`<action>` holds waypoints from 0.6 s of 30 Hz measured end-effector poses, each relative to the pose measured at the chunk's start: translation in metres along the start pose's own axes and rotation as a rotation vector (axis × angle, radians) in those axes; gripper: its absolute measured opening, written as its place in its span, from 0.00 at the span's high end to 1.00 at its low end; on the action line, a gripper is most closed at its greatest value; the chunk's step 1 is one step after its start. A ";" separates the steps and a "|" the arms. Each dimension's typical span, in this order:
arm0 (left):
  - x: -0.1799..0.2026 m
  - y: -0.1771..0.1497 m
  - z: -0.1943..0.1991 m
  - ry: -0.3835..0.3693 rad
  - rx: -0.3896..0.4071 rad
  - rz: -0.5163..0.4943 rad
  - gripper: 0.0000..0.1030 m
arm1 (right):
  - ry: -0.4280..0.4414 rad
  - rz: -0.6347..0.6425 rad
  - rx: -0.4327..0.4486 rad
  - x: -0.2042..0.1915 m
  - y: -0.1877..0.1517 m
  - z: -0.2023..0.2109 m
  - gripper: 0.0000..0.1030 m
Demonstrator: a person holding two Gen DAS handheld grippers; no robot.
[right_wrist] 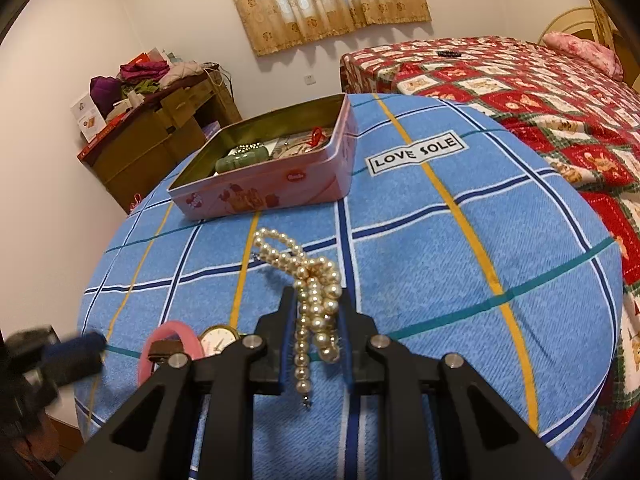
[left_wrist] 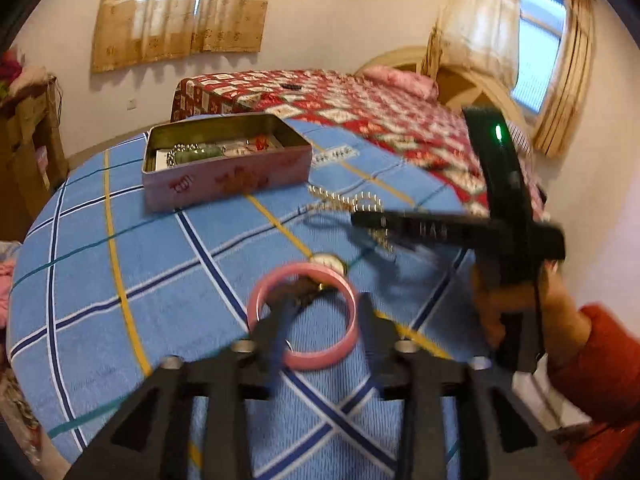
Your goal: Organize jewelry
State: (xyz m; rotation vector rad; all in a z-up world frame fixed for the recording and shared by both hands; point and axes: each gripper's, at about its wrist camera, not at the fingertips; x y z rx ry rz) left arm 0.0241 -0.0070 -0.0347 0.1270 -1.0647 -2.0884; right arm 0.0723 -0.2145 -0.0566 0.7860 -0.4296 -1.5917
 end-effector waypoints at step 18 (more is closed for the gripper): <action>-0.039 -0.009 -0.024 0.058 -0.077 0.213 0.71 | 0.016 -0.011 -0.017 0.002 -0.001 -0.002 0.78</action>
Point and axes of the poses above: each gripper's, at about its wrist camera, not at the fingertips, and z roughly against the way its jaws point, x to its right, y to its top, and after that the axes turned 6 degrees about -y, right-handed
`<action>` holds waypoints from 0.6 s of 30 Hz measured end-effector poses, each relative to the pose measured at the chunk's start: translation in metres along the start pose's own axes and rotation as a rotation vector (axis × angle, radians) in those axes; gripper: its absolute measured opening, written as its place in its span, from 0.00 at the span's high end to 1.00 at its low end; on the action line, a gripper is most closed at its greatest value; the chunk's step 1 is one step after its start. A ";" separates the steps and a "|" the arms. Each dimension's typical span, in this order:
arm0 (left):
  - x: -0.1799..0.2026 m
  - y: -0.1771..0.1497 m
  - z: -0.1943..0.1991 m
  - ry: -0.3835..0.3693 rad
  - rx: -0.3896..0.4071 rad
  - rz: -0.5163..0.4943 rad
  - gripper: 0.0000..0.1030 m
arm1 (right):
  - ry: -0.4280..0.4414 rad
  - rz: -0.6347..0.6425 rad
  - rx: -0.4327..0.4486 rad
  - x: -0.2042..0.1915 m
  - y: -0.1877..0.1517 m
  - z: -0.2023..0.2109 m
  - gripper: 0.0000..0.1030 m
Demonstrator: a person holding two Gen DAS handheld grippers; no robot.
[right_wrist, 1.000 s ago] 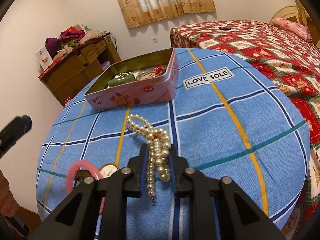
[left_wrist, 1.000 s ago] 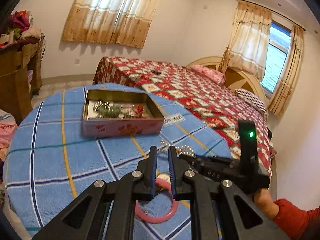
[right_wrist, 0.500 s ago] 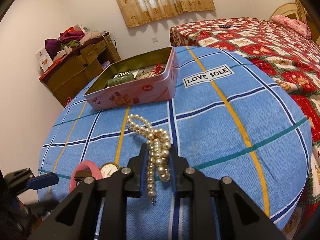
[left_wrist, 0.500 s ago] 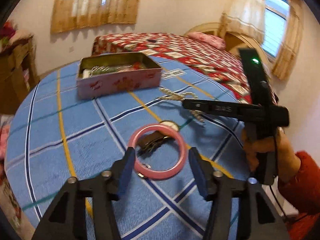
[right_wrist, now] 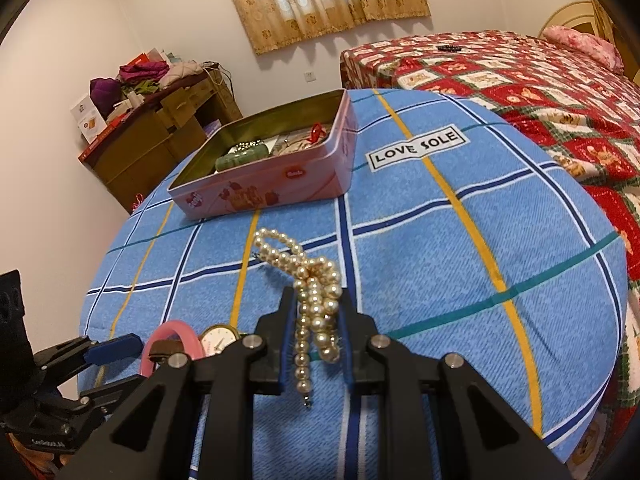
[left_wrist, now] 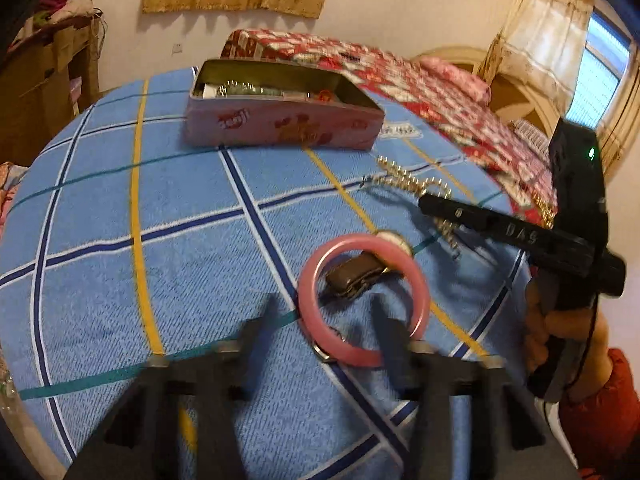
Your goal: Organize jewelry
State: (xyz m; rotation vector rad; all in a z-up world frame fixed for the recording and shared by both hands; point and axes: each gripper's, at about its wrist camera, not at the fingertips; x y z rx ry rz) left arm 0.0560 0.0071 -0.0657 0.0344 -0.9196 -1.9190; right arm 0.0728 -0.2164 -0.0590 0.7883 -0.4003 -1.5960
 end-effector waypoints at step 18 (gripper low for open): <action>0.007 0.015 0.036 -0.044 0.146 -0.052 0.91 | 0.016 -0.023 0.036 0.003 -0.002 0.006 0.78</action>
Point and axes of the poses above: each gripper's, at about its wrist camera, not at the fingertips, and z roughly against the way its jaws point, x to its right, y to its top, and after that the axes turned 6 degrees about -y, right-handed
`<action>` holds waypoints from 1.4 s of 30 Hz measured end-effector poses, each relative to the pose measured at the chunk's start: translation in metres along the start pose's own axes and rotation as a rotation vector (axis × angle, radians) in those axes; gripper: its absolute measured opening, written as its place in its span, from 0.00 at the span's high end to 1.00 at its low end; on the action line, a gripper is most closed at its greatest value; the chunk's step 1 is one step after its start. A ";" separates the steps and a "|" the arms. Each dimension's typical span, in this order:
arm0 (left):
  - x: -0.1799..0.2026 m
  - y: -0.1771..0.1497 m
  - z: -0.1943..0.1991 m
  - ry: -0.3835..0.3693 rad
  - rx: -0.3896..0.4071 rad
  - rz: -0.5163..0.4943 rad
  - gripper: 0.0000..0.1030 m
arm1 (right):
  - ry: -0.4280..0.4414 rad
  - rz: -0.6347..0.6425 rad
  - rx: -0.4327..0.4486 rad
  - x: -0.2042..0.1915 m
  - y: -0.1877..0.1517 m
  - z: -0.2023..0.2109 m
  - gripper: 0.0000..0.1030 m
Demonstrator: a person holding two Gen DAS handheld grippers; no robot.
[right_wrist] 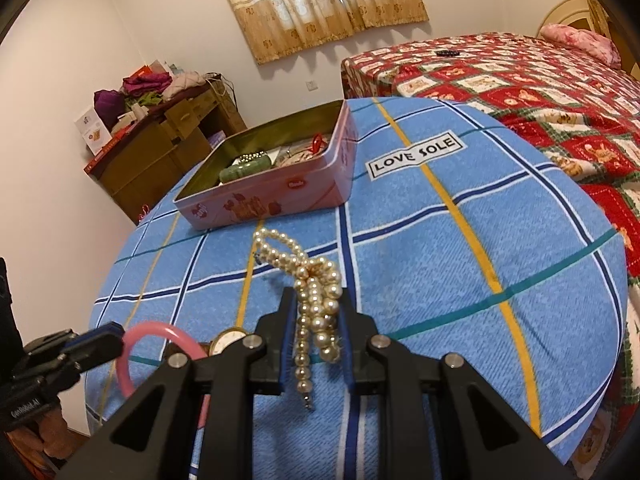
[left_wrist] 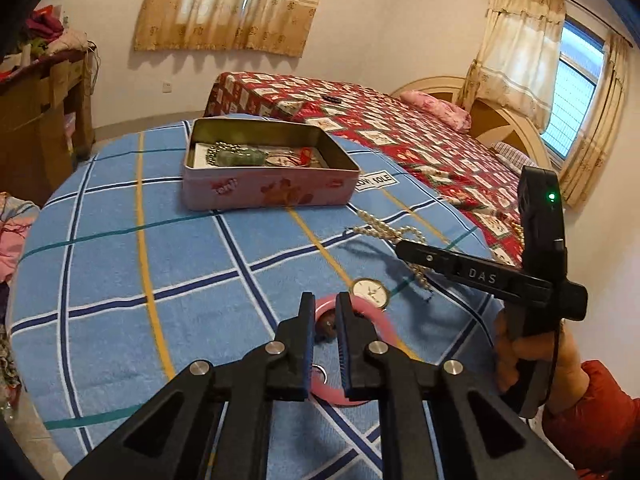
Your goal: Organize jewelry
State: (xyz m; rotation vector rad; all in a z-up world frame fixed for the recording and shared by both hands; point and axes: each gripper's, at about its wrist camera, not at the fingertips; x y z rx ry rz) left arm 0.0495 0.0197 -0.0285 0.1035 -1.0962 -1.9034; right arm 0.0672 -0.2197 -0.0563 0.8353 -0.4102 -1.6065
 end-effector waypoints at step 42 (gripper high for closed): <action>0.005 0.002 -0.037 0.070 -0.119 -0.074 0.92 | 0.001 -0.015 -0.004 0.003 0.001 -0.001 0.78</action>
Point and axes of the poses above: each gripper's, at about its wrist camera, not at the fingertips, and z roughly against the way its jaws point, x to its right, y to its top, and after that the axes turned 6 degrees about -y, right-handed
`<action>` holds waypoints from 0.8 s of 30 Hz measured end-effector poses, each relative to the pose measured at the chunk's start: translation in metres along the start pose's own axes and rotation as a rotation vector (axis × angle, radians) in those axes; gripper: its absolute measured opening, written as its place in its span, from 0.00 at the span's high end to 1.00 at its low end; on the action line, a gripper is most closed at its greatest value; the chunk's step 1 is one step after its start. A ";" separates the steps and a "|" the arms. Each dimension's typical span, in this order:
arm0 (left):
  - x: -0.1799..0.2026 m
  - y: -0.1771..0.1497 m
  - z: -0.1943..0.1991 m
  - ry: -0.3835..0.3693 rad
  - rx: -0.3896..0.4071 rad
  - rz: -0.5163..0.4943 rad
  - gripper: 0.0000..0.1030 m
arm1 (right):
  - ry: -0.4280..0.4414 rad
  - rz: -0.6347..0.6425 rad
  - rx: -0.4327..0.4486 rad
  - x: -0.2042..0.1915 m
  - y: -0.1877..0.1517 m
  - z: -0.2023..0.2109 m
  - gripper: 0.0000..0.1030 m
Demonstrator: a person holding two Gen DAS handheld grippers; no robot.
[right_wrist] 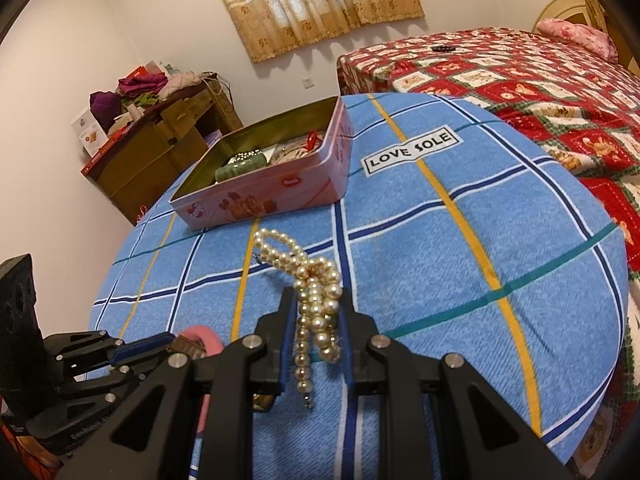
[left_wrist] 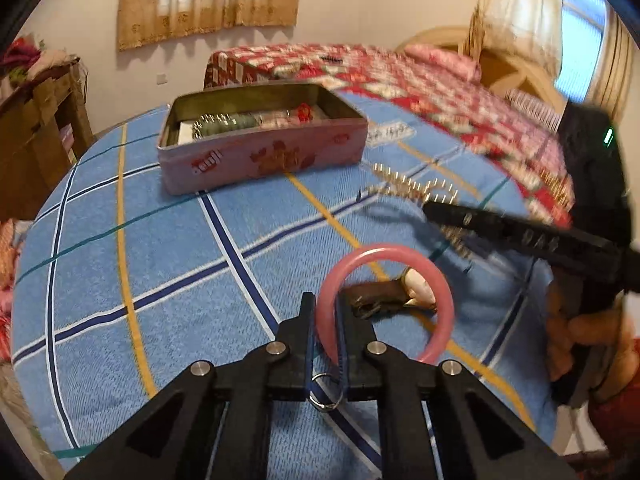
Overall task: Organize jewelry
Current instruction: 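Carry the pink bangle and pearl necklace into the tin and release both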
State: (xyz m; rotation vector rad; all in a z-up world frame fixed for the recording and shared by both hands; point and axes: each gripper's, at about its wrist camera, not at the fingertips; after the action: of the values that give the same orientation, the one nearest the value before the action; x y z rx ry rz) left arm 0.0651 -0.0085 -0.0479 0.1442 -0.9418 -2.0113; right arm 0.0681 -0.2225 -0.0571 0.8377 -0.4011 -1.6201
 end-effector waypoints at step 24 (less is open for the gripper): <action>-0.050 0.042 0.047 -0.012 0.268 0.194 0.92 | 0.056 0.020 0.127 -0.019 0.038 0.023 0.78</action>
State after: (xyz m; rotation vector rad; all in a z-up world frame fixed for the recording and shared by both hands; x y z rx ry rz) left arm 0.1030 0.0425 0.0010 0.1802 -1.1846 -1.7053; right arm 0.0789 -0.2172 -0.0099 0.9702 -0.4747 -1.5617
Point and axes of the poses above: each gripper's, at about its wrist camera, not at the fingertips, and z roughly against the way its jaws point, x to its right, y to its top, and after that the axes turned 6 degrees about -y, right-handed
